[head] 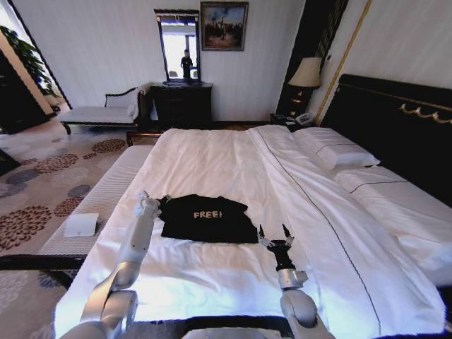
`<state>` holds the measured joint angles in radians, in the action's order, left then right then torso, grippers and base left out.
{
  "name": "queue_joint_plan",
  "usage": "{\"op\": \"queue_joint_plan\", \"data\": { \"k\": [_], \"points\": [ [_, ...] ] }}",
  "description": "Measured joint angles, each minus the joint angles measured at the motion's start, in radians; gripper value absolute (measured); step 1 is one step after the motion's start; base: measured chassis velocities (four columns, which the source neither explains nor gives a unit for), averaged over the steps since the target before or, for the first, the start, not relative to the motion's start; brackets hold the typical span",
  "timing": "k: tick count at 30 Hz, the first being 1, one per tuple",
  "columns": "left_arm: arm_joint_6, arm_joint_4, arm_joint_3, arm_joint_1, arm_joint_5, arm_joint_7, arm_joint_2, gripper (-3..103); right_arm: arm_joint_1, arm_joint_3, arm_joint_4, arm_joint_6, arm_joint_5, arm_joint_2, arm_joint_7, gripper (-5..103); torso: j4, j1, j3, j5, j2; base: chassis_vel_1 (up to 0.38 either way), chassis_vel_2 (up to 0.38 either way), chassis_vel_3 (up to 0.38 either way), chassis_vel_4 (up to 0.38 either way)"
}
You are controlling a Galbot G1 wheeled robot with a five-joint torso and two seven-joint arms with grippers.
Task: Fold the clothes on the bed.
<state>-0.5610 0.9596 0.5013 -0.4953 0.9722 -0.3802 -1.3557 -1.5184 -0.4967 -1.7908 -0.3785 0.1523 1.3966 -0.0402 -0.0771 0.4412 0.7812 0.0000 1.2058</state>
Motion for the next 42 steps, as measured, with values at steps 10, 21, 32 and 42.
{"op": "queue_joint_plan", "data": {
  "k": [10, 21, 32, 42],
  "points": [
    [0.02, -0.03, 0.002, 0.014, -0.019, 0.025, 0.003, 12, 0.009, -0.003, 0.019, -0.004, -0.002, -0.001, 0.0, 100, -0.0001, 0.0, 0.0, 0.0, 0.0, 0.0, 0.0, 0.0, 0.0],
    [0.004, 0.073, -0.014, -0.039, 0.013, 0.04, 0.062, 0, 0.05, 0.023, 0.031, 0.045, 0.073, -0.034, -0.05, 100, 0.0, 0.0, 0.0, 0.0, 0.0, 0.0, 0.0, 0.0, 0.0],
    [-0.019, 0.263, -0.014, -0.16, 0.032, 0.037, 0.118, 0, 0.137, 0.066, 0.0, 0.166, 0.331, -0.123, -0.125, 100, -0.0003, 0.0, 0.0, 0.0001, 0.0, 0.0, 0.0, 0.0, 0.0],
    [-0.023, 0.538, 0.036, -0.372, 0.04, 0.03, 0.152, 0, 0.493, 0.292, 0.063, 0.538, 0.964, -0.389, -0.214, 100, 0.0001, 0.0, 0.0, -0.0002, 0.0, 0.0, 0.0, 0.0, 0.0]
  ]
}}
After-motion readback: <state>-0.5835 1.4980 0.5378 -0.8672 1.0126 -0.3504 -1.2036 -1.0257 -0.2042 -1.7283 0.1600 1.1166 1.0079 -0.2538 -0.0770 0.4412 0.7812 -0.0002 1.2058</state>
